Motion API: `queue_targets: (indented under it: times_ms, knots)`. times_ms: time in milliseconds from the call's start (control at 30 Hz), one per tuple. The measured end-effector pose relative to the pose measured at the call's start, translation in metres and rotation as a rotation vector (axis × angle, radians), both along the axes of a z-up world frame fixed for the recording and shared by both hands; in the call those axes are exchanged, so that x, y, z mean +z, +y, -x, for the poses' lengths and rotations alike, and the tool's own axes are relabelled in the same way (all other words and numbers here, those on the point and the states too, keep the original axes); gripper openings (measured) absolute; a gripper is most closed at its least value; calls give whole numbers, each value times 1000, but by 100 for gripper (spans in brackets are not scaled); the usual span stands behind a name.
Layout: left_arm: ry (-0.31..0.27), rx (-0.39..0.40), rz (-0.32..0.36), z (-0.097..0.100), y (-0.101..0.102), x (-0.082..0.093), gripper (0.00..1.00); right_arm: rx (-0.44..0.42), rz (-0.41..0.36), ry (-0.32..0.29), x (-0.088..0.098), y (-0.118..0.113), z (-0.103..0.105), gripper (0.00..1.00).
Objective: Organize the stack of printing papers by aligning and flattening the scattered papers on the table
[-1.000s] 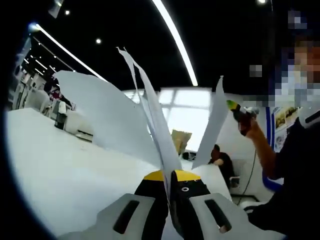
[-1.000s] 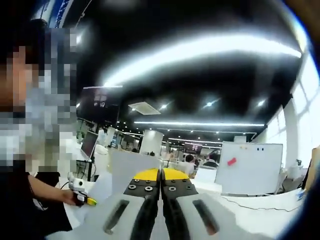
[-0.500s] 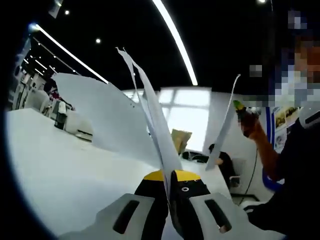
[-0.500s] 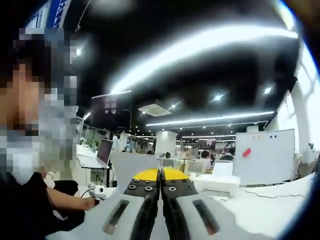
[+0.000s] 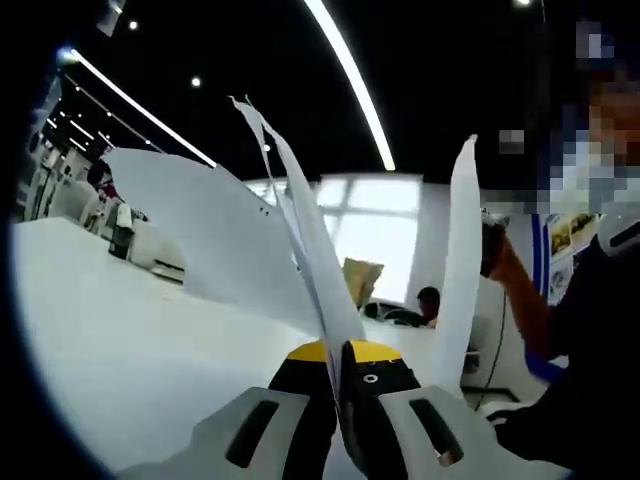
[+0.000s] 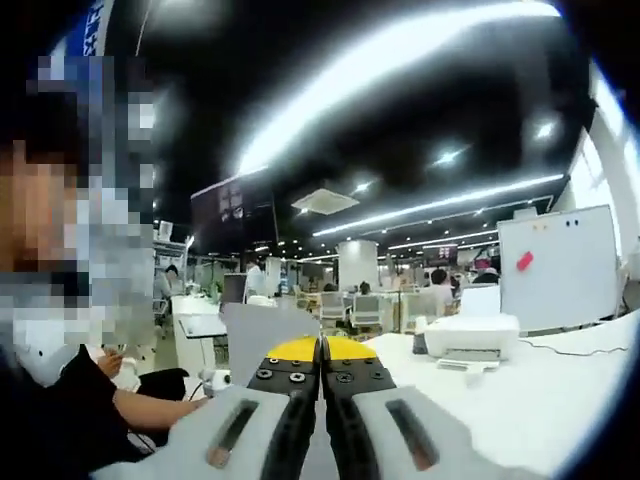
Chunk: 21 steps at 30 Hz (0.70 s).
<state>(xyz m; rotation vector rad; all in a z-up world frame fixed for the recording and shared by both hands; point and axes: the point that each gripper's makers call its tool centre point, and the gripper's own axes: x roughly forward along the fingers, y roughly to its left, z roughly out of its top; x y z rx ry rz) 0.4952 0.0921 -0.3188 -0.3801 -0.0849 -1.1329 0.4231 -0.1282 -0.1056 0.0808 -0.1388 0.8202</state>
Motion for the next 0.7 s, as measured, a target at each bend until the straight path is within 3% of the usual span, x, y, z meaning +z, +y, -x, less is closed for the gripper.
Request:
queue_targets:
  times_ms: [300,700]
  knots:
    - [-3,-8,-4,2,-2,0,7,-16,6,61,-20,12,-58,0]
    - [27,-35,15,2,-1,0,7,-52,-48,151,-42,-1,-106,0]
